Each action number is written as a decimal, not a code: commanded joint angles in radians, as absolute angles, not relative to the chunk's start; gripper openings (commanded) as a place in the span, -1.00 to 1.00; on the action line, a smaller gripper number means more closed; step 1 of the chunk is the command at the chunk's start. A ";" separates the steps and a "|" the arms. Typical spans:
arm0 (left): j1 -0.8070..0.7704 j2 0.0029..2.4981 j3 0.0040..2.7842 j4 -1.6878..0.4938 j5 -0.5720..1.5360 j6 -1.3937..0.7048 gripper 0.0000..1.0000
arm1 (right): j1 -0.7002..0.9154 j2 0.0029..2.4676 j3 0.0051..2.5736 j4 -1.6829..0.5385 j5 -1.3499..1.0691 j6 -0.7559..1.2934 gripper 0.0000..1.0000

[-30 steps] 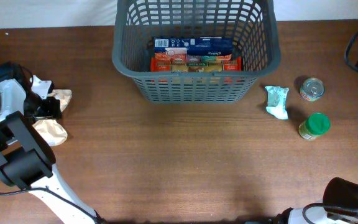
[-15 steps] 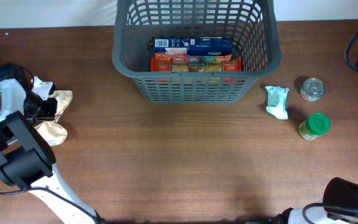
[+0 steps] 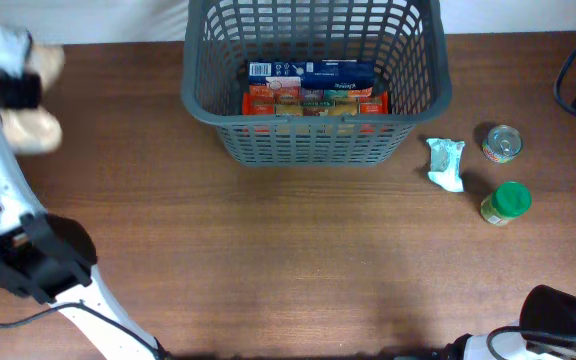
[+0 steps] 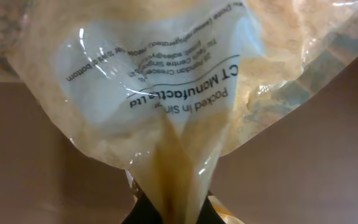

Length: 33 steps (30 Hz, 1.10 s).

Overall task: Pack container
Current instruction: 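Grasp the clear bread bag with the left gripper, then carry the bread bag into the basket and release it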

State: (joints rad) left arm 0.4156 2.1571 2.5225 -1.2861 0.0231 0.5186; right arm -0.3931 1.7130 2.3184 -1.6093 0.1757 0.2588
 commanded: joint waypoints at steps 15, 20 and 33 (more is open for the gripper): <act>-0.272 2.070 2.807 -1.203 0.057 1.169 -0.97 | -0.400 1.714 2.313 -1.608 0.192 0.268 0.98; -0.389 2.185 2.802 -1.196 0.056 1.180 -0.97 | -0.400 1.714 2.313 -1.608 0.192 0.268 0.97; -0.538 2.449 2.802 -1.208 0.014 1.030 -0.97 | -0.400 1.714 2.313 -1.608 0.192 0.268 0.98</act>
